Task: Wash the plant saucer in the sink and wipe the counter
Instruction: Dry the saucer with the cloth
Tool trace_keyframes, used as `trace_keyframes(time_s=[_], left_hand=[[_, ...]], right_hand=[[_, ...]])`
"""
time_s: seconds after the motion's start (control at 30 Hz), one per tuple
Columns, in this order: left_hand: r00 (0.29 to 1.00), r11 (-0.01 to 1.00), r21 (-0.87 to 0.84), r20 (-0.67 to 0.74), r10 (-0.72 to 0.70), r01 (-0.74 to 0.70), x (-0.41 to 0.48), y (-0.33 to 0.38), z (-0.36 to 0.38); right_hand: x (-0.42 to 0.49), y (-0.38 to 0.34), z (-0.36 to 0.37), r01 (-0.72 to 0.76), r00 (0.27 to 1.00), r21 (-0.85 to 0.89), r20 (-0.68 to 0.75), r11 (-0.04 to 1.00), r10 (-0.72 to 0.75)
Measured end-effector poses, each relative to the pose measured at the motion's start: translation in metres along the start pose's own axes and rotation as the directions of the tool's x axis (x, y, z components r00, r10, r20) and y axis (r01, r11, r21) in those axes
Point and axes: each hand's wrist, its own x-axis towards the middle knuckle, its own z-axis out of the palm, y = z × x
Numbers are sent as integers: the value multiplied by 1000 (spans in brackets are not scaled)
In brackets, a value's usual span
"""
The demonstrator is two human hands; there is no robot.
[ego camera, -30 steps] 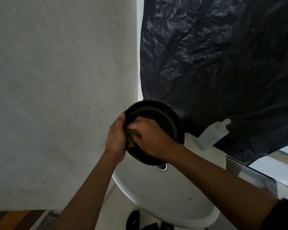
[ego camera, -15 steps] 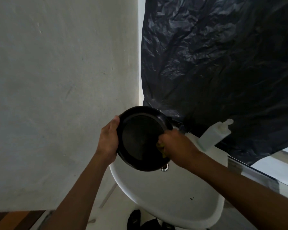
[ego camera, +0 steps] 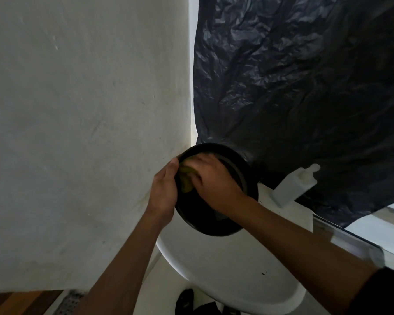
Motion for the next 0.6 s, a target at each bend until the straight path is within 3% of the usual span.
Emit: trace_keyframes(time_s=[0.17, 0.33, 0.43, 0.6], left_hand=[[996, 1000, -19, -87, -9, 7, 4, -6, -11], [986, 999, -30, -159, -43, 39, 9, -9, -29], [988, 999, 1, -151, -37, 38, 9, -8, -35], [998, 997, 74, -54, -23, 27, 5, -5, -33]], right_hand=[[-26, -21, -4, 50, 958, 156, 271, 986, -92], [-48, 4, -12, -28, 879, 54, 477, 998, -1], [-56, 24, -15, -15, 893, -132, 445, 991, 73], [-49, 46, -21, -80, 978, -376, 151, 923, 146]])
